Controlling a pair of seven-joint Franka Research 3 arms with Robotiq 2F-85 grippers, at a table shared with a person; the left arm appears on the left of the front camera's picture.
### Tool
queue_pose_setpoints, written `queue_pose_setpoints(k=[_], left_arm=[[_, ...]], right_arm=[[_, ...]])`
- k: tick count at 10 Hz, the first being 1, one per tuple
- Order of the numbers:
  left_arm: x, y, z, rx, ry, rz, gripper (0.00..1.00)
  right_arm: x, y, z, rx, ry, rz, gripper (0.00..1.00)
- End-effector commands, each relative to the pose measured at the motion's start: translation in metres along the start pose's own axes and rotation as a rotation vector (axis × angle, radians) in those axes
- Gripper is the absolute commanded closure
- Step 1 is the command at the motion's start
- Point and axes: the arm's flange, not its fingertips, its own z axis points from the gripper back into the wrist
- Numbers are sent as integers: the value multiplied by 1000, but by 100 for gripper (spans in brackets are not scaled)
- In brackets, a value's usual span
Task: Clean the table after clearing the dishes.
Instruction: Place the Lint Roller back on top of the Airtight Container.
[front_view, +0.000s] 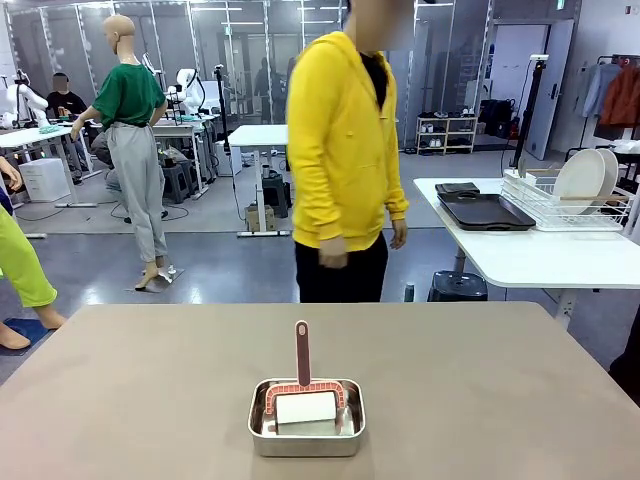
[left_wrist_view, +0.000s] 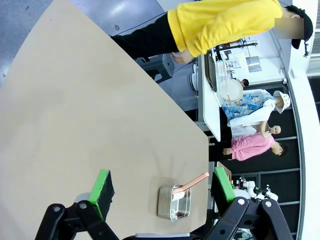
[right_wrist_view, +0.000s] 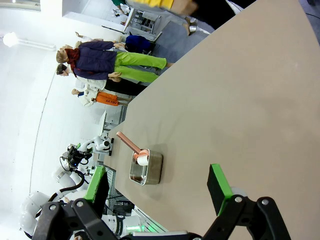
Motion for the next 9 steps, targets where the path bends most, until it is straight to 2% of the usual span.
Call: queue_pose_setpoints(k=[1, 9], left_arm=[[0, 2, 2, -17, 1, 14, 0], [0, 2, 2, -17, 1, 14, 0]], right_arm=[[-1, 5, 1, 4, 0, -17, 0], [-1, 5, 1, 4, 0, -17, 0]])
